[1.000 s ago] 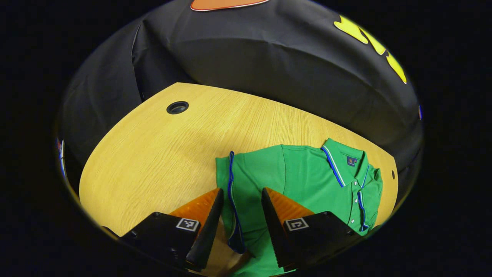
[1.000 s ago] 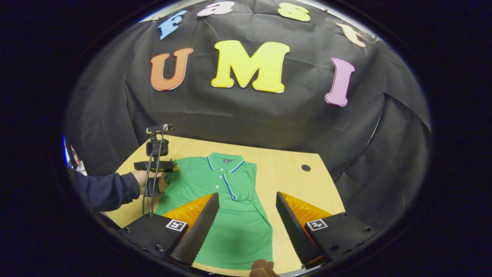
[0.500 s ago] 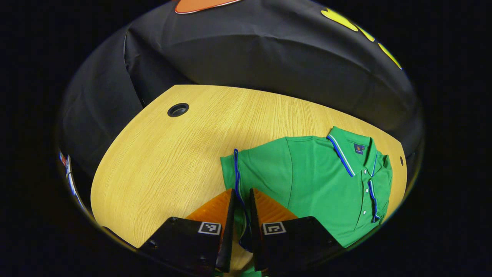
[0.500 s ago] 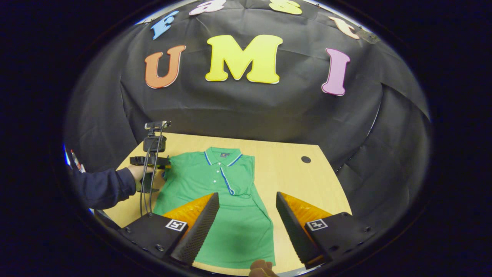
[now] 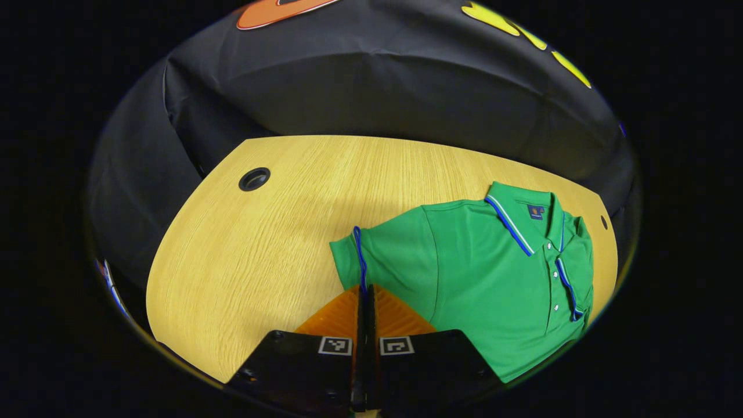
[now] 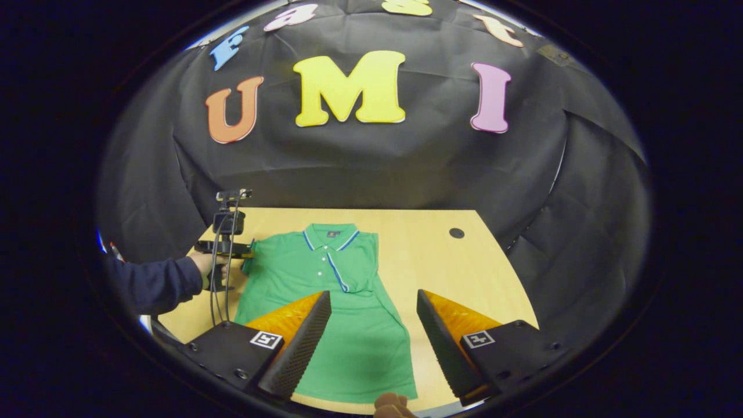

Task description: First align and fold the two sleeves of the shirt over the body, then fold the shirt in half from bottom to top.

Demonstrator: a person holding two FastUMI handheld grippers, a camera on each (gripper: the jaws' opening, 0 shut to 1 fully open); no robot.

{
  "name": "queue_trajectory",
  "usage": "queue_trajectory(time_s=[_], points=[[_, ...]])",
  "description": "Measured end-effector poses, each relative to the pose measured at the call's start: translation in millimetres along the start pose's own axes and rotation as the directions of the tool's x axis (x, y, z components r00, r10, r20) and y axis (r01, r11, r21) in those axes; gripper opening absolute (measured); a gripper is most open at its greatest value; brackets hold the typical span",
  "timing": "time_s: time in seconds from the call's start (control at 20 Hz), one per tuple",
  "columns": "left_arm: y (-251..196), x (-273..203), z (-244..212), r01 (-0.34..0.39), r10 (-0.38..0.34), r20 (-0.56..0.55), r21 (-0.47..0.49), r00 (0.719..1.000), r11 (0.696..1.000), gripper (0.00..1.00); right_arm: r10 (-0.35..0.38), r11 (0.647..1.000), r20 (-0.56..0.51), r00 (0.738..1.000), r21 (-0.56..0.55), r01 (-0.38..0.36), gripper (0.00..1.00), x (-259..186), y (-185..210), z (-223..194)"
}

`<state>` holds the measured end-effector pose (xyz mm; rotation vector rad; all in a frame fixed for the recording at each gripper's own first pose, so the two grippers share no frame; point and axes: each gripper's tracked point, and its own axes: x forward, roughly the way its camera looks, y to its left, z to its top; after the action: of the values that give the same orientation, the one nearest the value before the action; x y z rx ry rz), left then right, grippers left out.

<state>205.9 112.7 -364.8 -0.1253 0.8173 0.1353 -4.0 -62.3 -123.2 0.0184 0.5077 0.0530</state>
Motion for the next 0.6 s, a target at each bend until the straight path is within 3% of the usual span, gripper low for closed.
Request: queue_trajectory(time_s=[0.25,0.6], points=[[-8,-16,23,0.002,-0.007,0.059,0.086,0.998,0.996,0.04,0.006,1.0,0.011,1.0,0.01,-0.006,0.96,-2,-9,-2],[-60,-38,34,0.033,-0.068,0.132,0.248,0.989,0.968,0.03,-0.003,0.999,0.008,1.0,0.054,0.003,0.96,-6,-16,-7]])
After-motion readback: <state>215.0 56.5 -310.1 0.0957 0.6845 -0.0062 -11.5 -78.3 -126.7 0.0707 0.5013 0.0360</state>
